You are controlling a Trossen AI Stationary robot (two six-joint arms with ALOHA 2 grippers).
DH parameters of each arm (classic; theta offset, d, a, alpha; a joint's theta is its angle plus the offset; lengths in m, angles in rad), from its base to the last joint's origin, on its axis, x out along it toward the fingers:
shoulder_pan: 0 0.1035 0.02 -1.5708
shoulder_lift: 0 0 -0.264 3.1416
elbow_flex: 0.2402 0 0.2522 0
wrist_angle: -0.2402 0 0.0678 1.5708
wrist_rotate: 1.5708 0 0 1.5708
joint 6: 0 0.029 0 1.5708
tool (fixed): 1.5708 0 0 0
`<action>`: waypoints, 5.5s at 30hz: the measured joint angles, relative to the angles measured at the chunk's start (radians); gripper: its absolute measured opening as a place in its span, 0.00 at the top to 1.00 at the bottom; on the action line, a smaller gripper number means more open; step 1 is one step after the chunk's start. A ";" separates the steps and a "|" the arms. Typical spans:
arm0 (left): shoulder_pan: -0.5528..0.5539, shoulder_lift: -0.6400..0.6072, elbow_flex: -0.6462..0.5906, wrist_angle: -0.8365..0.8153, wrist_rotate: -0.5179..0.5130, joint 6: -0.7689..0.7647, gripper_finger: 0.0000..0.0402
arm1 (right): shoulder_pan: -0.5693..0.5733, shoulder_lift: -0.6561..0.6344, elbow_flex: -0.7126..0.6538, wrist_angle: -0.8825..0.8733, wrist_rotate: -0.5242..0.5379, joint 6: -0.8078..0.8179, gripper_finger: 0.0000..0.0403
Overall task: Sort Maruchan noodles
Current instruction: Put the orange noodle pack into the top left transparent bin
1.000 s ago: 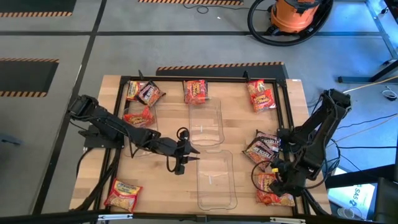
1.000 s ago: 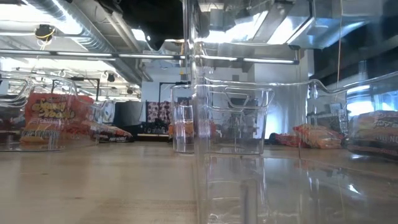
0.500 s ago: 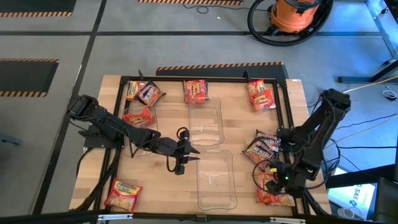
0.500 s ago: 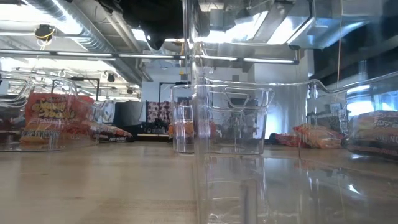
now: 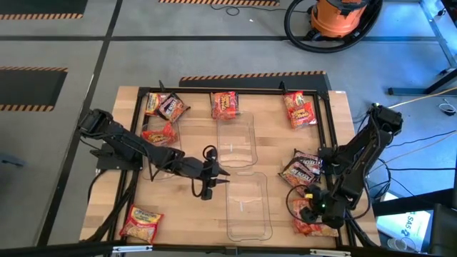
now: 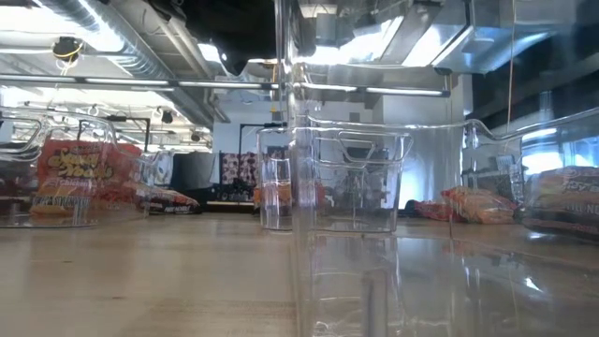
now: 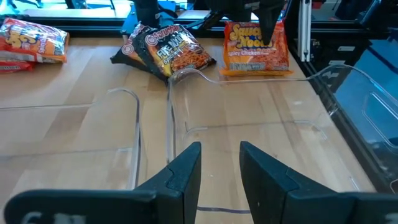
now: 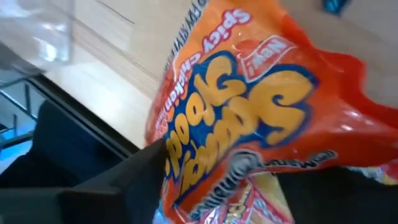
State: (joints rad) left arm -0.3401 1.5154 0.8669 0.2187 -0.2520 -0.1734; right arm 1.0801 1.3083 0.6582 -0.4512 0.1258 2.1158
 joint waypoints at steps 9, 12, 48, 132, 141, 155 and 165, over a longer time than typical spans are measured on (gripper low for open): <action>0.000 0.000 0.000 0.000 -0.002 0.003 0.74 | 0.000 -0.002 0.001 0.012 0.073 -0.142 0.82; 0.000 0.000 0.000 0.000 -0.002 0.003 0.74 | 0.000 -0.002 0.001 0.010 0.095 -0.192 0.95; 0.096 -0.002 0.002 0.199 0.172 -0.296 0.33 | -0.423 -0.002 0.449 -0.250 0.352 -1.518 0.99; 0.123 0.055 0.024 0.447 0.075 0.098 0.62 | -0.597 -0.093 -0.216 1.171 0.334 -1.884 0.17; 0.124 0.055 0.024 0.534 0.120 0.124 0.62 | -0.666 0.052 -0.213 1.434 0.324 -1.915 0.16; 0.123 0.056 0.025 0.553 0.106 0.135 0.62 | -0.721 0.132 -0.108 1.501 0.150 -2.018 0.52; 0.125 -0.021 0.027 0.412 0.165 -0.002 0.43 | -0.721 0.132 -0.112 1.449 0.172 -2.022 0.58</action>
State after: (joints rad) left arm -0.2148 1.4942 0.8937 0.6304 -0.0871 -0.1749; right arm 0.3594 1.4406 0.5465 0.9975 0.2974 0.0942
